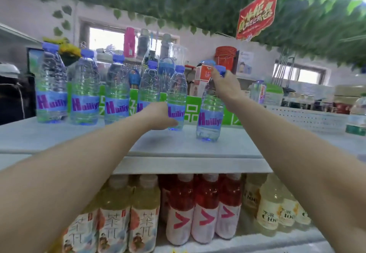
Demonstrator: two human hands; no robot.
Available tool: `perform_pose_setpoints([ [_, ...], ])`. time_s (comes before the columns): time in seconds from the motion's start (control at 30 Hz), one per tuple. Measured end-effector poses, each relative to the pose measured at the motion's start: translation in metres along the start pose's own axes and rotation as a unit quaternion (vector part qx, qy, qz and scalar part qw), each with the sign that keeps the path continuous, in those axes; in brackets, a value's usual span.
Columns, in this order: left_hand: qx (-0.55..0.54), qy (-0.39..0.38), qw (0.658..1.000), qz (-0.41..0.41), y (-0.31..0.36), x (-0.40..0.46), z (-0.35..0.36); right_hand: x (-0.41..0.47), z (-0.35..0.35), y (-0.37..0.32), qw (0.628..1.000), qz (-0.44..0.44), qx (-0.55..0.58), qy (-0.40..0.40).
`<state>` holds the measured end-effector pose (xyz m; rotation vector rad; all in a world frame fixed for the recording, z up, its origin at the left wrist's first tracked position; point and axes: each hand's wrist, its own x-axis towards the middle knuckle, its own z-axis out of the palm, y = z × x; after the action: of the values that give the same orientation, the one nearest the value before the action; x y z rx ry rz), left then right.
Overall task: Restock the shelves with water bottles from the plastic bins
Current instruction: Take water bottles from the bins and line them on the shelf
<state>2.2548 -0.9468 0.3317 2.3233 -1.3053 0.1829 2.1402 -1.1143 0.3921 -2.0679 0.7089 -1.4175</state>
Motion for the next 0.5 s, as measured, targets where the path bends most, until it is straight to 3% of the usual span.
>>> perform_pose_setpoints([
  [0.3, -0.015, -0.041, 0.998, -0.045, 0.0, 0.044, 0.028, 0.035, 0.046, 0.022, 1.0, -0.014, 0.002, -0.023],
  [0.5, -0.057, -0.001, 0.995, -0.084, -0.004, 0.059, 0.049, 0.045, 0.051, 0.031, 0.998, -0.048, -0.001, -0.045],
])
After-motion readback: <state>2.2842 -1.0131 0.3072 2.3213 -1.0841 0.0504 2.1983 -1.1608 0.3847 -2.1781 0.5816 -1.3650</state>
